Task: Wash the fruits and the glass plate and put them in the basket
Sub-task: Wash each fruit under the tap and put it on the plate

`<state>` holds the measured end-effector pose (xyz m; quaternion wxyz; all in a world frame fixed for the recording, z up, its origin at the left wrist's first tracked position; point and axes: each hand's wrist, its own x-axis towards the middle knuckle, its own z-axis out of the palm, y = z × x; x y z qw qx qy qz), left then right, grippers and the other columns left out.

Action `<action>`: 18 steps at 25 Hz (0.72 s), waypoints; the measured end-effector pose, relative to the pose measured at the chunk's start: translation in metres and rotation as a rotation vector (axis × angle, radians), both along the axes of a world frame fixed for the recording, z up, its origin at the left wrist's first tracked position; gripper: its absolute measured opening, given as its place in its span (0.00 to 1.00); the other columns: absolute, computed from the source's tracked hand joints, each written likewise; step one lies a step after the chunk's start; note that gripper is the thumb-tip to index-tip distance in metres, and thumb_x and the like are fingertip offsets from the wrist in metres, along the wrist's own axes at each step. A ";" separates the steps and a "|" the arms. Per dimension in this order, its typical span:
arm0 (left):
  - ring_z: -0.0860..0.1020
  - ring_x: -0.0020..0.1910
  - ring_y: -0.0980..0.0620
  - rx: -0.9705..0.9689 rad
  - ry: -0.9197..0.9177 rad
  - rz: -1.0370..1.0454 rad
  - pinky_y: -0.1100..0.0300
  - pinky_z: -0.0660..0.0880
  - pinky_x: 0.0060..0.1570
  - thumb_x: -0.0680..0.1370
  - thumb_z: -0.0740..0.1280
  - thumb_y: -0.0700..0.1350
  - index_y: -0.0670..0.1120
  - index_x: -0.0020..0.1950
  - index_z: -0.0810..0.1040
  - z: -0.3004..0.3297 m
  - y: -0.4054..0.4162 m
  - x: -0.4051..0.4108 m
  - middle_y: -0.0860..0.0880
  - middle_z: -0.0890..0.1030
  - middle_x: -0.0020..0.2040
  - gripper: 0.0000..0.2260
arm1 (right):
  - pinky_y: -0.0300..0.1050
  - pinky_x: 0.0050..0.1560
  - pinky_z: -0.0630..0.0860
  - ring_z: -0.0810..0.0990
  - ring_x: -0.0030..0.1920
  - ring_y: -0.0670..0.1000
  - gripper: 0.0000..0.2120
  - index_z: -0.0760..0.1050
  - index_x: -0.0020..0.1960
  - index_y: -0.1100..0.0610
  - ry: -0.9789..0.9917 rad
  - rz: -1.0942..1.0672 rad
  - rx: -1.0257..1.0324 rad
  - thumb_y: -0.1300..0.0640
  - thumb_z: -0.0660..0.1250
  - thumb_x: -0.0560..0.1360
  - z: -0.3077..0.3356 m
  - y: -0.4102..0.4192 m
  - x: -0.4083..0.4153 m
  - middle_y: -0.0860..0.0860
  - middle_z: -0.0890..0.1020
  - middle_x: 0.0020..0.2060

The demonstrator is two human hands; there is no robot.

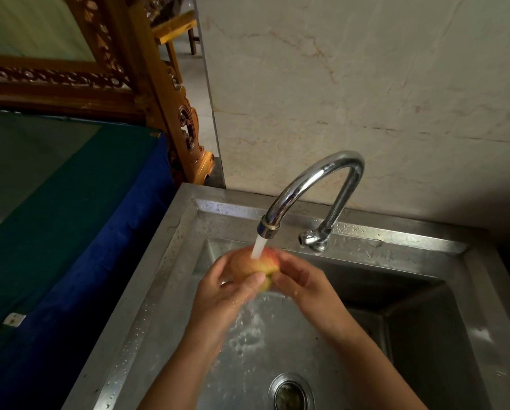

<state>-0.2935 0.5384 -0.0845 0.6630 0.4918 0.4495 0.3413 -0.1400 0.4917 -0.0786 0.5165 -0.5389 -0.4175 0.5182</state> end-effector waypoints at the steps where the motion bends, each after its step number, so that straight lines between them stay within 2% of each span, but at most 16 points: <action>1: 0.83 0.49 0.52 -0.028 -0.013 0.030 0.59 0.80 0.43 0.63 0.77 0.51 0.57 0.57 0.76 0.000 0.001 0.002 0.50 0.82 0.53 0.24 | 0.46 0.58 0.78 0.80 0.56 0.48 0.15 0.74 0.59 0.51 -0.232 -0.111 0.007 0.64 0.62 0.75 -0.001 0.003 0.005 0.48 0.80 0.56; 3: 0.84 0.47 0.53 -0.143 -0.085 0.073 0.62 0.80 0.40 0.63 0.75 0.51 0.56 0.54 0.77 0.000 0.003 0.008 0.50 0.82 0.52 0.21 | 0.48 0.63 0.73 0.75 0.61 0.53 0.17 0.73 0.62 0.52 -0.768 -0.388 0.033 0.64 0.62 0.75 -0.004 0.012 0.023 0.51 0.77 0.60; 4: 0.84 0.46 0.52 -0.204 -0.124 0.082 0.62 0.80 0.39 0.63 0.73 0.51 0.55 0.54 0.78 0.000 0.003 0.010 0.49 0.82 0.53 0.20 | 0.48 0.65 0.68 0.71 0.64 0.55 0.19 0.72 0.64 0.55 -0.976 -0.411 0.040 0.65 0.61 0.75 -0.005 0.018 0.030 0.54 0.75 0.63; 6: 0.84 0.47 0.52 -0.280 -0.171 0.077 0.62 0.80 0.40 0.63 0.72 0.50 0.53 0.56 0.79 0.000 0.003 0.011 0.47 0.82 0.55 0.21 | 0.48 0.67 0.65 0.67 0.68 0.56 0.21 0.69 0.67 0.58 -1.198 -0.250 -0.009 0.67 0.59 0.75 -0.013 0.029 0.038 0.55 0.72 0.67; 8: 0.83 0.49 0.51 -0.320 -0.202 0.058 0.62 0.80 0.42 0.63 0.71 0.51 0.52 0.58 0.78 -0.001 0.001 0.011 0.45 0.82 0.57 0.23 | 0.50 0.64 0.70 0.69 0.67 0.56 0.21 0.70 0.66 0.59 -1.261 -0.148 -0.032 0.68 0.58 0.74 -0.021 0.033 0.040 0.55 0.74 0.65; 10: 0.83 0.50 0.49 -0.394 -0.259 0.070 0.62 0.81 0.41 0.64 0.70 0.51 0.51 0.58 0.79 -0.004 -0.002 0.009 0.44 0.82 0.56 0.22 | 0.53 0.57 0.75 0.73 0.62 0.58 0.22 0.73 0.63 0.61 -1.298 -0.169 -0.011 0.70 0.61 0.70 -0.027 0.027 0.039 0.56 0.77 0.61; 12: 0.83 0.49 0.46 -0.514 -0.318 0.124 0.61 0.81 0.37 0.64 0.70 0.49 0.47 0.58 0.78 -0.007 -0.003 0.006 0.41 0.84 0.52 0.23 | 0.56 0.55 0.77 0.75 0.61 0.59 0.25 0.73 0.63 0.61 -1.302 -0.218 -0.005 0.71 0.63 0.66 -0.039 0.012 0.035 0.57 0.78 0.61; 13: 0.84 0.46 0.44 -0.577 -0.351 0.153 0.59 0.82 0.35 0.63 0.71 0.49 0.44 0.58 0.77 -0.009 -0.004 0.005 0.40 0.85 0.48 0.23 | 0.56 0.57 0.76 0.74 0.64 0.58 0.28 0.71 0.65 0.60 -1.299 -0.219 -0.039 0.70 0.64 0.66 -0.046 0.003 0.031 0.56 0.76 0.63; 14: 0.84 0.44 0.42 -0.628 -0.387 0.169 0.58 0.82 0.34 0.63 0.71 0.48 0.42 0.57 0.77 -0.009 -0.005 0.003 0.38 0.85 0.44 0.23 | 0.57 0.62 0.73 0.70 0.68 0.56 0.31 0.66 0.69 0.58 -1.296 -0.193 -0.089 0.69 0.63 0.67 -0.052 -0.005 0.027 0.55 0.72 0.68; 16: 0.84 0.42 0.39 -0.688 -0.432 0.172 0.57 0.82 0.32 0.63 0.71 0.48 0.40 0.57 0.75 -0.007 -0.009 0.002 0.37 0.85 0.41 0.24 | 0.57 0.72 0.60 0.58 0.74 0.50 0.35 0.52 0.75 0.53 -1.290 -0.095 -0.191 0.65 0.60 0.71 -0.061 -0.015 0.025 0.49 0.57 0.75; 18: 0.84 0.41 0.38 -0.706 -0.440 0.172 0.56 0.82 0.31 0.64 0.71 0.49 0.39 0.57 0.75 -0.003 -0.013 0.001 0.37 0.85 0.41 0.25 | 0.57 0.74 0.52 0.52 0.75 0.47 0.36 0.44 0.75 0.50 -1.212 -0.035 -0.245 0.61 0.58 0.73 -0.057 -0.015 0.026 0.46 0.49 0.76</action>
